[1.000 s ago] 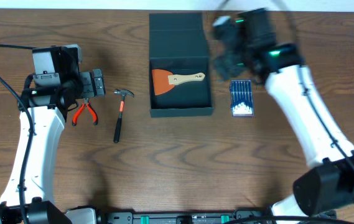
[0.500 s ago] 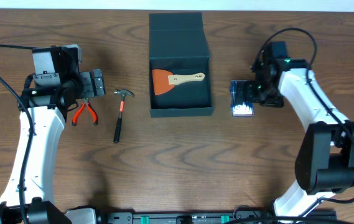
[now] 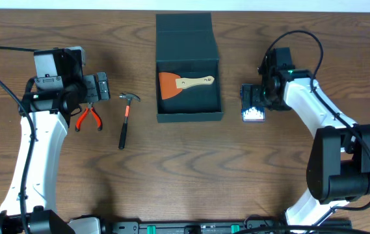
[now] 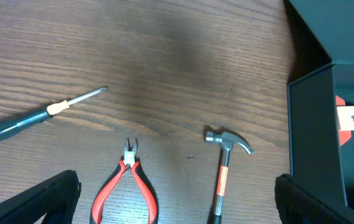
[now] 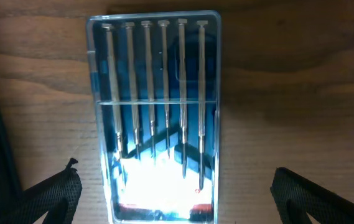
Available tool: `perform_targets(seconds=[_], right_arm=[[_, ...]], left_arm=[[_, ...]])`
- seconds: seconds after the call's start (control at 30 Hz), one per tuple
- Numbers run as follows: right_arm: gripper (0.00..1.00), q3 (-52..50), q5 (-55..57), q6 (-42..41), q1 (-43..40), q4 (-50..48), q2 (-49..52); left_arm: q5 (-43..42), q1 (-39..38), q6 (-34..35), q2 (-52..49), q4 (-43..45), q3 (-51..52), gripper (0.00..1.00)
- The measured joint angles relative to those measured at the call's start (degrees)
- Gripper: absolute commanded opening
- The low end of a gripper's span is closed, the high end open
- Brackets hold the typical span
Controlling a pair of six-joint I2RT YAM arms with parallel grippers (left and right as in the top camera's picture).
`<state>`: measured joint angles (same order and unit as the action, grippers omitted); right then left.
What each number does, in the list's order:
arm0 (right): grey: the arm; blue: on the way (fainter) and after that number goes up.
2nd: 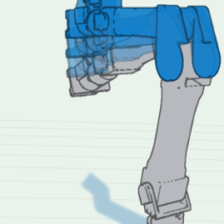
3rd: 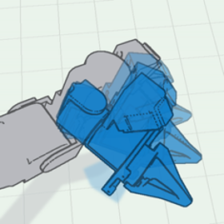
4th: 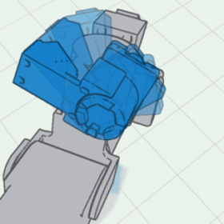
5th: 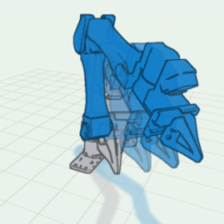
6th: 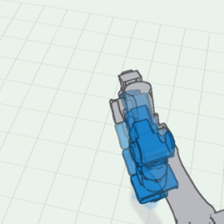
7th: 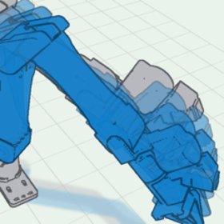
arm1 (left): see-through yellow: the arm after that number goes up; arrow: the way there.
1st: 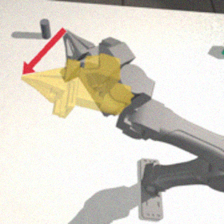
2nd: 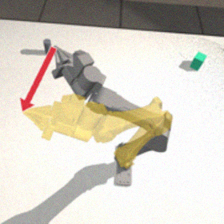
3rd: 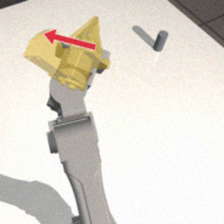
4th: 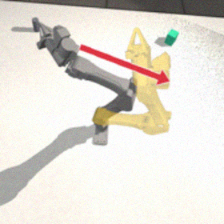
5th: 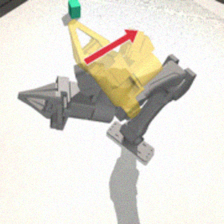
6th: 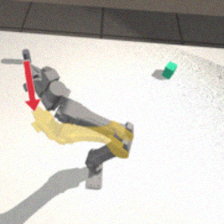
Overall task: Pack container
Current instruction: 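Move right gripper to the blue screwdriver set case and grasp it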
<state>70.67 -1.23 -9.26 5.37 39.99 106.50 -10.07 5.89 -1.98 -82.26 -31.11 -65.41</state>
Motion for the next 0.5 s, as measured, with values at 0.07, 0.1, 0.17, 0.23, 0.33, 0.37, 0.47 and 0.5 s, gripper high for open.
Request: perform_targets(seconds=[0.07, 0.1, 0.17, 0.23, 0.33, 0.37, 0.47, 0.5], right_arm=[[0.99, -0.52, 0.00, 0.00, 0.00, -0.55, 0.00], [0.99, -0.66, 0.00, 0.00, 0.00, -0.81, 0.00], [0.99, -0.70, 0.00, -0.22, 0.00, -1.16, 0.22], [0.99, -0.70, 0.00, -0.44, 0.00, -1.90, 0.94], [0.99, -0.70, -0.13, -0.61, 0.00, -2.67, 3.41], [0.98, -0.70, -0.26, -0.63, 0.00, -2.89, 4.26], [0.97, -0.48, 0.09, -0.81, 0.02, -3.54, 5.57], [0.97, -0.46, 0.09, -0.79, 0.02, -3.54, 5.62]], left_arm=[[0.00, 0.00, 0.00, 0.00, 0.00, 0.00, 0.98], [0.00, 0.00, 0.00, 0.00, 0.00, 0.00, 0.98], [0.00, 0.00, 0.00, 0.00, 0.00, 0.00, 0.98], [0.00, 0.00, 0.00, 0.00, 0.00, 0.00, 0.98], [0.00, 0.00, 0.00, 0.00, 0.00, 0.00, 0.98], [0.00, 0.00, 0.00, 0.00, 0.00, 0.00, 0.98], [0.02, 0.00, 0.00, 0.00, -0.02, 0.00, 0.98], [0.00, 0.00, 0.00, 0.00, 0.00, 0.00, 0.98]])
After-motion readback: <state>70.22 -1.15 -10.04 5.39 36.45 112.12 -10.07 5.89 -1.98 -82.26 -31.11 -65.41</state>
